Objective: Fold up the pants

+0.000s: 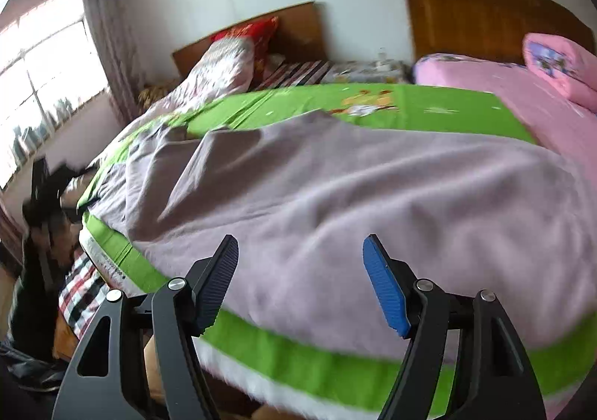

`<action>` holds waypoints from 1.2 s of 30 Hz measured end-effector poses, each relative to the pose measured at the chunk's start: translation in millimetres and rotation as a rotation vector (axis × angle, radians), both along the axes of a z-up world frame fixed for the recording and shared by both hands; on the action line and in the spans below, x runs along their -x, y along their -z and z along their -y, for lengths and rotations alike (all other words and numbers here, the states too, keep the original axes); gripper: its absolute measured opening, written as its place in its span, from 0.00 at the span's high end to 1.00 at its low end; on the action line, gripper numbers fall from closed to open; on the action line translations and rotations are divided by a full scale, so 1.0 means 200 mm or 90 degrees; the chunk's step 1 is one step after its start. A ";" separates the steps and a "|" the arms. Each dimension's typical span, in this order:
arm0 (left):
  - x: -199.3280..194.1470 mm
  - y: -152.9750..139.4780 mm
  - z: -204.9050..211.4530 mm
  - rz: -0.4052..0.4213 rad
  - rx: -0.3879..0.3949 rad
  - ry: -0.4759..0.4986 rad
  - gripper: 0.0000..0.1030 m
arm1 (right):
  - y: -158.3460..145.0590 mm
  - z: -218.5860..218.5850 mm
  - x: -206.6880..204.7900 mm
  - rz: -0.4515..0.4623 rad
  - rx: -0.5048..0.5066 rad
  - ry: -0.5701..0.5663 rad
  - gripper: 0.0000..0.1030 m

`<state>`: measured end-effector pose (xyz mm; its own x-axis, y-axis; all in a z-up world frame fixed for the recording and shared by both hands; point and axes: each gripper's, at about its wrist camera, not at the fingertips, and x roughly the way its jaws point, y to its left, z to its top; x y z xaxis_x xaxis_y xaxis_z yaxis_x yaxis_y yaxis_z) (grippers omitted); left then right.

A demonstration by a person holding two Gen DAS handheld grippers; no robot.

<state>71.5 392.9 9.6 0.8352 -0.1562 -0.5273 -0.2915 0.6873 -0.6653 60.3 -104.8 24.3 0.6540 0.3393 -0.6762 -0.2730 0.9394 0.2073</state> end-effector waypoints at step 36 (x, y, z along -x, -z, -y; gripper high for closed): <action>0.19 0.03 -0.65 -0.137 -0.090 -0.156 0.86 | 0.09 -0.84 -0.15 -0.044 0.042 -0.255 0.33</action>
